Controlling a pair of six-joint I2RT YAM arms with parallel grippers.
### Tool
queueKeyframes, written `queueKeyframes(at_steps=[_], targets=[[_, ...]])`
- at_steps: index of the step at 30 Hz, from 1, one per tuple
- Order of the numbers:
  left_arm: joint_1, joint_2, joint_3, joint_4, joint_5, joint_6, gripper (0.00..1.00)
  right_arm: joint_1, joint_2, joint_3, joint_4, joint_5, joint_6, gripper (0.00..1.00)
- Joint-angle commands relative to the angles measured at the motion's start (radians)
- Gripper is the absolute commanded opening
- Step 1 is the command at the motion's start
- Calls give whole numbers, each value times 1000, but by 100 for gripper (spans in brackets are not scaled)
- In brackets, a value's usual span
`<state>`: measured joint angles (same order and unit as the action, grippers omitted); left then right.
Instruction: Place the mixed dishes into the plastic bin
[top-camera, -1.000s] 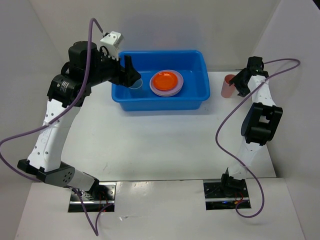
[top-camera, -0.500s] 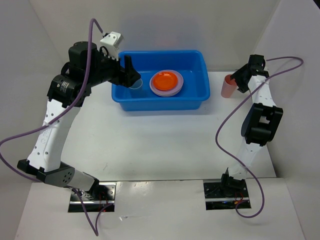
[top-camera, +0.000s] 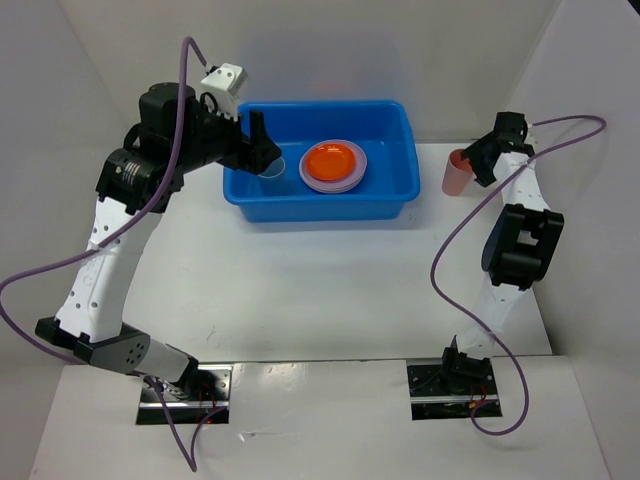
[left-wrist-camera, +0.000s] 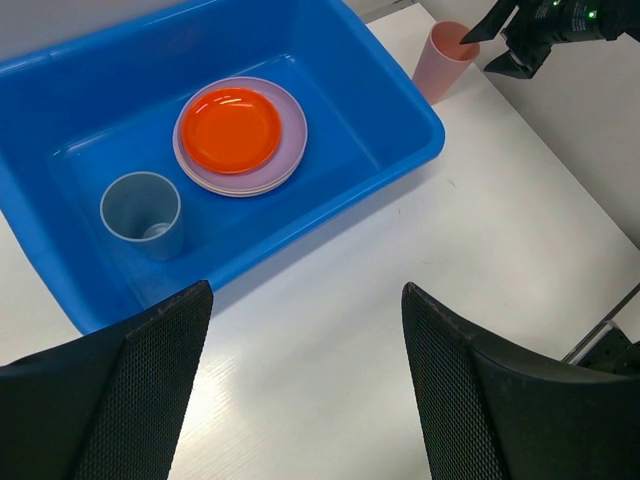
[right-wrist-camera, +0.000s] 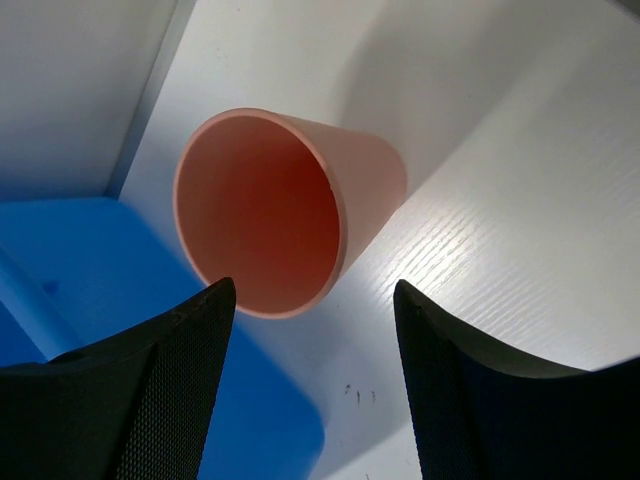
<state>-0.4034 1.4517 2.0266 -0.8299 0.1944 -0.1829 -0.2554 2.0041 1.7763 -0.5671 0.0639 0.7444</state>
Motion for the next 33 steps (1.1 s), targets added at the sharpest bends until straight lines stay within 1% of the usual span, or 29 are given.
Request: queueKeyframes(at_steps=[1, 2, 3, 6, 7, 8, 9, 10, 12, 14, 18, 19, 20, 23, 26, 29, 33], targets=[[5, 10, -2, 25, -7, 19, 83, 5, 28, 2, 49, 39, 18, 70], [5, 19, -2, 25, -7, 19, 83, 5, 38, 2, 49, 48, 18, 70], [5, 19, -2, 25, -7, 19, 83, 5, 38, 12, 49, 48, 27, 67], [5, 29, -2, 25, -7, 19, 83, 5, 48, 12, 49, 48, 27, 64], [5, 29, -2, 25, -7, 19, 83, 5, 59, 12, 49, 48, 27, 60], [5, 29, -2, 25, -7, 19, 83, 5, 59, 12, 58, 48, 27, 60], [5, 38, -2, 25, -7, 19, 83, 5, 70, 12, 58, 48, 27, 56], [5, 38, -2, 25, -7, 19, 83, 5, 70, 12, 58, 48, 27, 49], [5, 38, -2, 25, -7, 19, 83, 5, 79, 12, 58, 48, 27, 44], [5, 38, -2, 25, -7, 19, 83, 14, 79, 21, 58, 48, 27, 35], [5, 38, -2, 25, -7, 19, 83, 15, 102, 51, 35, 48, 18, 24], [5, 38, -2, 25, -7, 19, 83, 15, 102, 51, 35, 48, 7, 20], [5, 38, -2, 25, -7, 19, 83, 15, 111, 64, 24, 48, 7, 12], [5, 38, -2, 25, -7, 28, 84, 15, 110, 92, -14, 48, -4, 1], [5, 38, -2, 25, -7, 28, 84, 15, 65, 101, -14, 48, -4, 1], [5, 38, -2, 25, -7, 28, 84, 33, -4, 147, -46, 76, -13, 1], [5, 38, -2, 25, -7, 28, 84, 80, -50, 320, -122, 122, -31, 1]])
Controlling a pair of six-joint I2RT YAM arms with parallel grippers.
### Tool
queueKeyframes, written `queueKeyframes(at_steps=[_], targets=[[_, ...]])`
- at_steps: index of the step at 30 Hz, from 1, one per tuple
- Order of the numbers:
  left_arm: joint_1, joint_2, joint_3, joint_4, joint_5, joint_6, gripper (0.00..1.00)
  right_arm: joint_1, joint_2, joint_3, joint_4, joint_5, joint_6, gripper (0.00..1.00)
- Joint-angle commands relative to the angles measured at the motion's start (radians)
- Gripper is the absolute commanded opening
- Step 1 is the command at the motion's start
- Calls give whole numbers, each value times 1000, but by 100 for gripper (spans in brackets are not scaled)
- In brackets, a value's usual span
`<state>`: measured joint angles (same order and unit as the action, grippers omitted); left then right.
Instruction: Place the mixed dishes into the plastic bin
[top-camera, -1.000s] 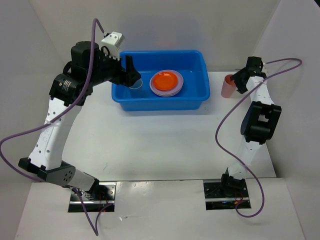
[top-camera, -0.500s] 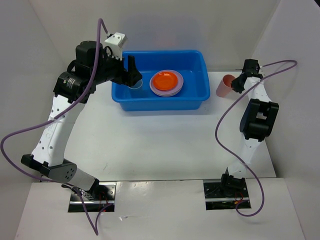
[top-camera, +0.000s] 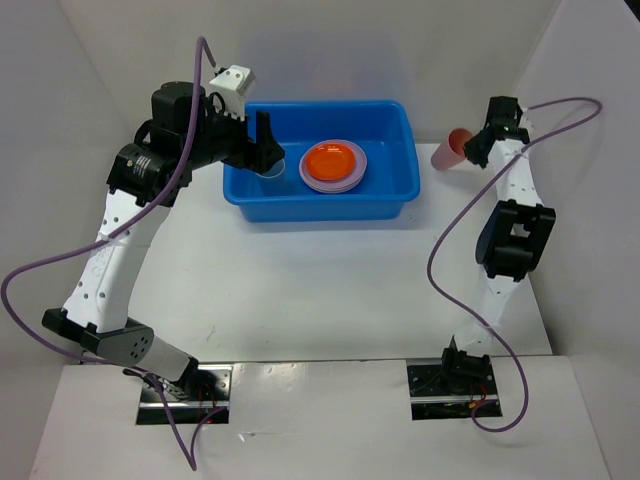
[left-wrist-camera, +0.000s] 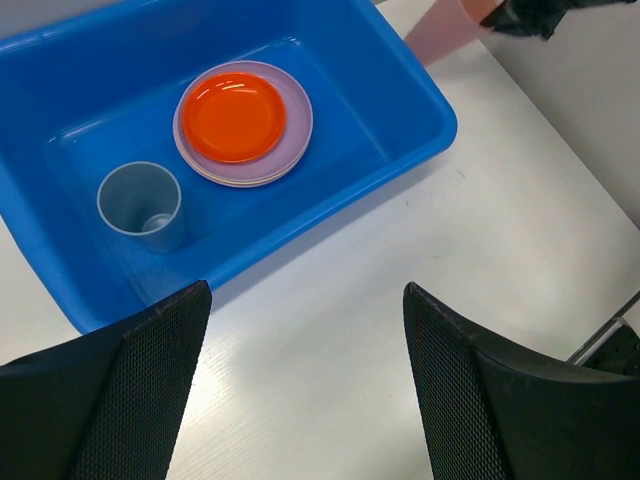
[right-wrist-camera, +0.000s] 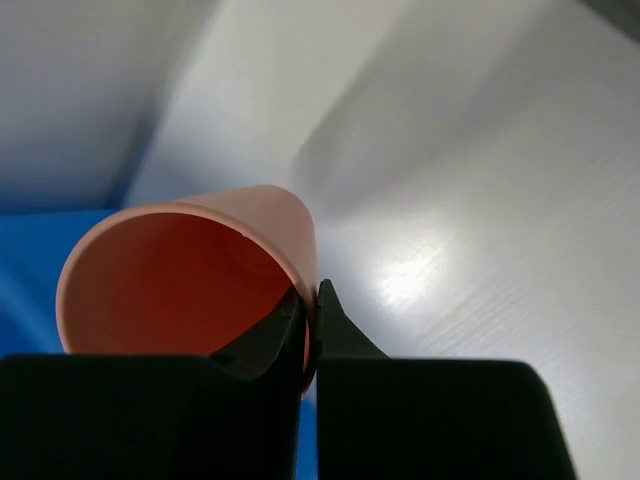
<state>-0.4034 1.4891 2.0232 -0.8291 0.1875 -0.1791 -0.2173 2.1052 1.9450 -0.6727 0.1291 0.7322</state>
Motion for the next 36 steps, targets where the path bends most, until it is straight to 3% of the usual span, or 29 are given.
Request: queueKeyframes(at_steps=[1, 6, 9, 10, 12, 14, 15, 16, 18, 20, 25, 36], targets=[[5, -9, 2, 24, 0, 24, 84, 53, -160, 184, -28, 69, -28, 1], [5, -18, 2, 24, 0, 24, 84, 157, -139, 425, -114, 51, -68, 1], [5, -27, 2, 24, 0, 24, 84, 245, -48, 647, -221, -5, -99, 1], [5, -27, 2, 34, -12, 24, 84, 271, 51, 737, -269, -20, -109, 1], [5, -62, -20, 65, -25, 14, 84, 349, 216, 1184, -449, -51, -120, 1], [5, -88, -55, 97, -36, 1, 84, 384, 179, 971, -375, -123, -120, 1], [5, -110, -64, 119, -36, 1, 84, 442, 188, 982, -402, -99, -120, 1], [5, -110, -64, 119, -45, 1, 84, 473, 282, 1160, -456, -54, -120, 1], [15, -121, -64, 119, -45, 1, 86, 530, 254, 1095, -473, -6, -131, 1], [15, -121, -64, 108, -45, 10, 86, 556, 304, 1196, -537, 9, -131, 1], [25, -130, -75, 108, -45, 10, 87, 604, 338, 1177, -623, -9, -151, 1], [25, -150, -103, 117, -34, 20, 88, 743, 345, 1010, -623, 35, -142, 1]])
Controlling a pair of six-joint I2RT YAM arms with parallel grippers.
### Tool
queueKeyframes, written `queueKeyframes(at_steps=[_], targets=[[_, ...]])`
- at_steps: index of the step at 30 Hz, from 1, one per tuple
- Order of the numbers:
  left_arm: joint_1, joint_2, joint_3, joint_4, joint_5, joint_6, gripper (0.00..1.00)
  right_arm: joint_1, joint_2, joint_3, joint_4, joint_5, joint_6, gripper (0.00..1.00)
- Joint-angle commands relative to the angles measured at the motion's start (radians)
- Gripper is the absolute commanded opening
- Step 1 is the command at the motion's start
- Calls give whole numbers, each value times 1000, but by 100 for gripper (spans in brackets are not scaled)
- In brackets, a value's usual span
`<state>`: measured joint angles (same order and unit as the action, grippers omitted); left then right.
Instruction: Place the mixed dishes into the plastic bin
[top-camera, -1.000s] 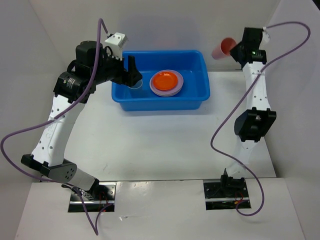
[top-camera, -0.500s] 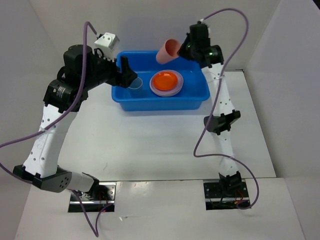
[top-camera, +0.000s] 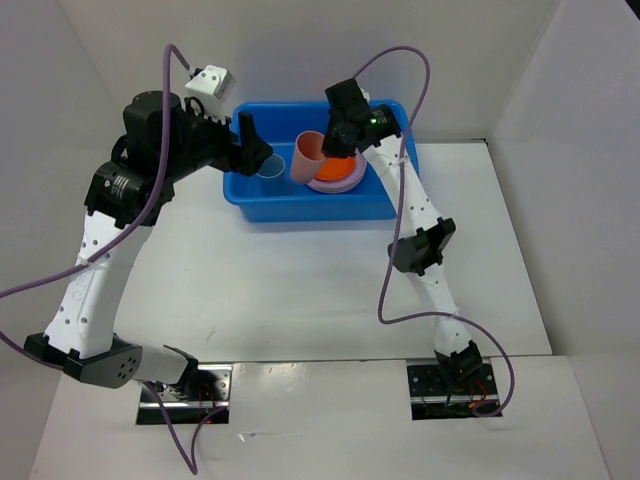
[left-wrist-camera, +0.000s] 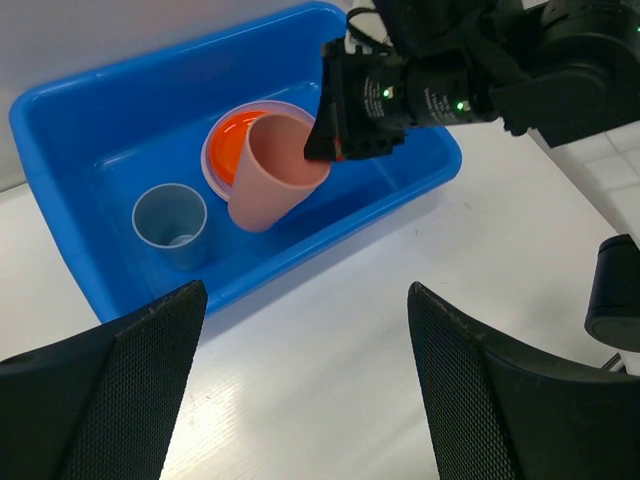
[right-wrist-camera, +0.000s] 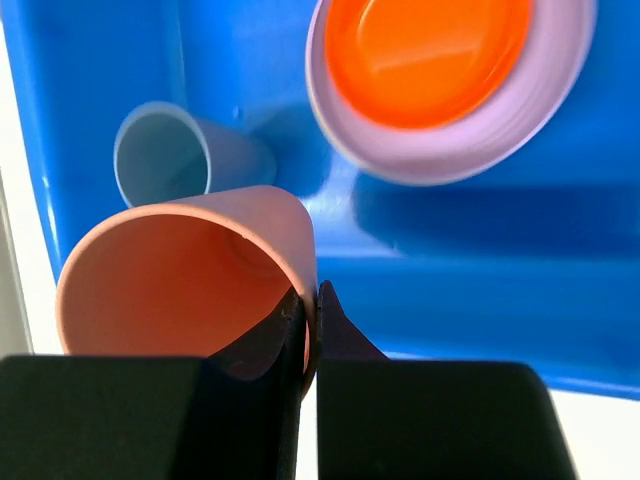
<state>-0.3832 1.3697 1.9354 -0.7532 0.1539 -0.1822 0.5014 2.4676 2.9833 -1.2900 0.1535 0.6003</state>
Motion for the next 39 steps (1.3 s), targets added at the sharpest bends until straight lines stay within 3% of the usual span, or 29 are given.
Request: queueKeyframes(at_steps=[1, 10, 22, 32, 39], targets=[[4, -40, -15, 41, -1, 23, 88, 25, -18, -43, -6, 11, -10, 1], [14, -49, -35, 51, 10, 23, 88, 111, 54, -99, -6, 44, -10, 1], [14, -67, -53, 51, 10, 23, 90, 129, 174, -50, -6, 43, -10, 2], [14, -67, -62, 51, 1, 32, 92, 129, 163, 54, -6, 52, -20, 48], [14, -78, -62, 51, 1, 41, 92, 150, -48, 78, -6, 52, -54, 85]])
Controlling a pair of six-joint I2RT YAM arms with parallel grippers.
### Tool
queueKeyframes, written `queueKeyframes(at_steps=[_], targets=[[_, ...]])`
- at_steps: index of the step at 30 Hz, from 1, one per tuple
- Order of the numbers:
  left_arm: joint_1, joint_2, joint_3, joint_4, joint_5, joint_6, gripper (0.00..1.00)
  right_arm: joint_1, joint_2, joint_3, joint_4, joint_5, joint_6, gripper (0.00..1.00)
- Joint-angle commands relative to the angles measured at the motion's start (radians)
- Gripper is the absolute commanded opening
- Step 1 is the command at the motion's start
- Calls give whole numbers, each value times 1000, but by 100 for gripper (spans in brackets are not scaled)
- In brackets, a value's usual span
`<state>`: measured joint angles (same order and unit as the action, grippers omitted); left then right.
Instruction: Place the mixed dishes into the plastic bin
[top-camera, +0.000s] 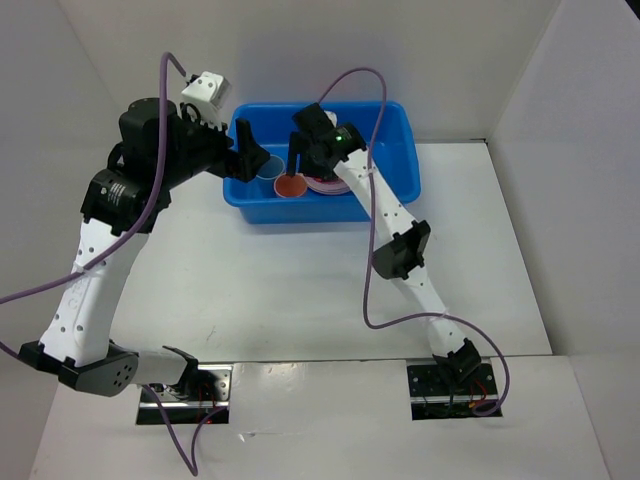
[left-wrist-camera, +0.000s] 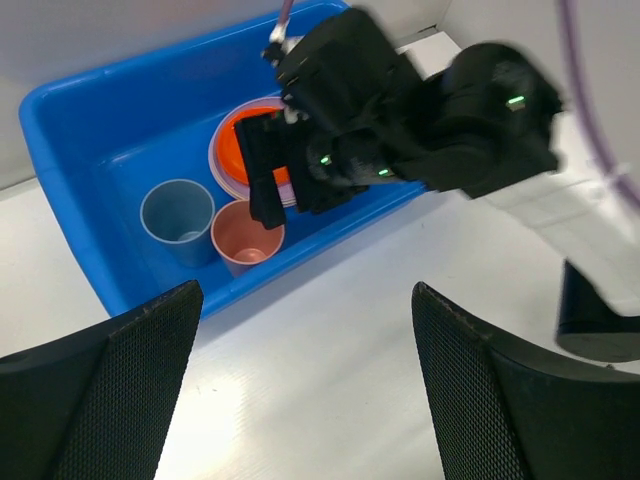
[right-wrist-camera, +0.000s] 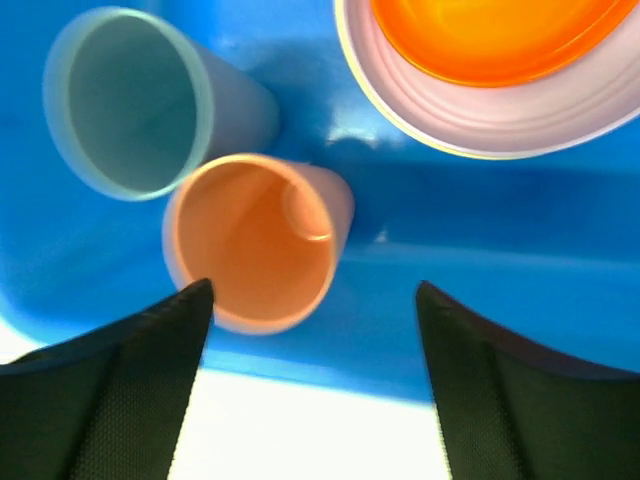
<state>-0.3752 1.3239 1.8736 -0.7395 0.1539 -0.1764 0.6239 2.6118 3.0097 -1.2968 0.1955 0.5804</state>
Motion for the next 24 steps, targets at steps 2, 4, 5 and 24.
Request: queueKeyframes(at_steps=[2, 4, 5, 24], targets=[[5, -43, -22, 46, 1, 46, 92, 58, -267, 52, 1, 33, -46, 93], [5, -69, -36, 69, -17, 46, 92, 88, -396, 20, 1, 92, -56, 100], [5, -69, -36, 69, -17, 46, 92, 126, -444, -30, 1, 119, -56, 100], [5, -299, -369, 312, 52, -26, 99, 154, -1886, -1834, 640, 35, 245, 100]])
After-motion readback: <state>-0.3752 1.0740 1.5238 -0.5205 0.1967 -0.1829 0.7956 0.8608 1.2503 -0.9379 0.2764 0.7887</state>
